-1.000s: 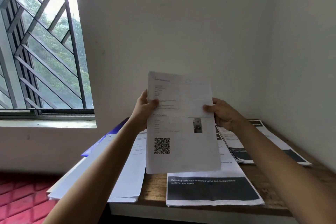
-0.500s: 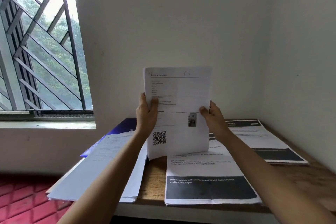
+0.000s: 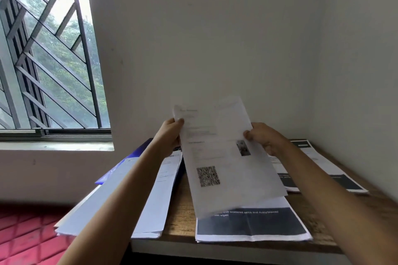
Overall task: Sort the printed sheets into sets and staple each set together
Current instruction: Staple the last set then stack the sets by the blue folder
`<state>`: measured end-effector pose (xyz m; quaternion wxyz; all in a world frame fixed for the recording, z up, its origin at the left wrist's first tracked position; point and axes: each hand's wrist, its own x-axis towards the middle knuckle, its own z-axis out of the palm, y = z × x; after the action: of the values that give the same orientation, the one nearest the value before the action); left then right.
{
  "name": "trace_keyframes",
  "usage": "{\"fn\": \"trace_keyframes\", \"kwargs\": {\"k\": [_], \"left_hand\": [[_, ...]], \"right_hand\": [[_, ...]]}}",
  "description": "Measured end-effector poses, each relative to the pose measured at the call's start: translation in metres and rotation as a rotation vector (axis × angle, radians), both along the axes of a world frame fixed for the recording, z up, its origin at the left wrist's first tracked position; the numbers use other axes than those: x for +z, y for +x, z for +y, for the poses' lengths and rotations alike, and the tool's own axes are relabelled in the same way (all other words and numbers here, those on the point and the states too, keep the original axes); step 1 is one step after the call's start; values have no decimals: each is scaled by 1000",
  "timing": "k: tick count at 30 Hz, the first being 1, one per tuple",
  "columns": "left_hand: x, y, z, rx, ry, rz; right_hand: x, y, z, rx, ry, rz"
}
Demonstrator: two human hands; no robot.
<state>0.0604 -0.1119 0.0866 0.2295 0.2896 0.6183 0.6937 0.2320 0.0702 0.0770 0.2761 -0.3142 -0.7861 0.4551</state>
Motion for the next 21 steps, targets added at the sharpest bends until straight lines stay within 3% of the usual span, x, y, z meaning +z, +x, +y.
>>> {"fn": "trace_keyframes", "kwargs": {"k": [9,16,21], "left_hand": [[-66,-21,12,133,10,-3],[-87,-18,18,105,-12,-64],[-99,-18,13,23,30,-70]], "right_hand": [[-38,6,14,143,-282,-311],[-49,-14,19,64,-440,-127],[-63,-43,31,-105,-387,7]]}}
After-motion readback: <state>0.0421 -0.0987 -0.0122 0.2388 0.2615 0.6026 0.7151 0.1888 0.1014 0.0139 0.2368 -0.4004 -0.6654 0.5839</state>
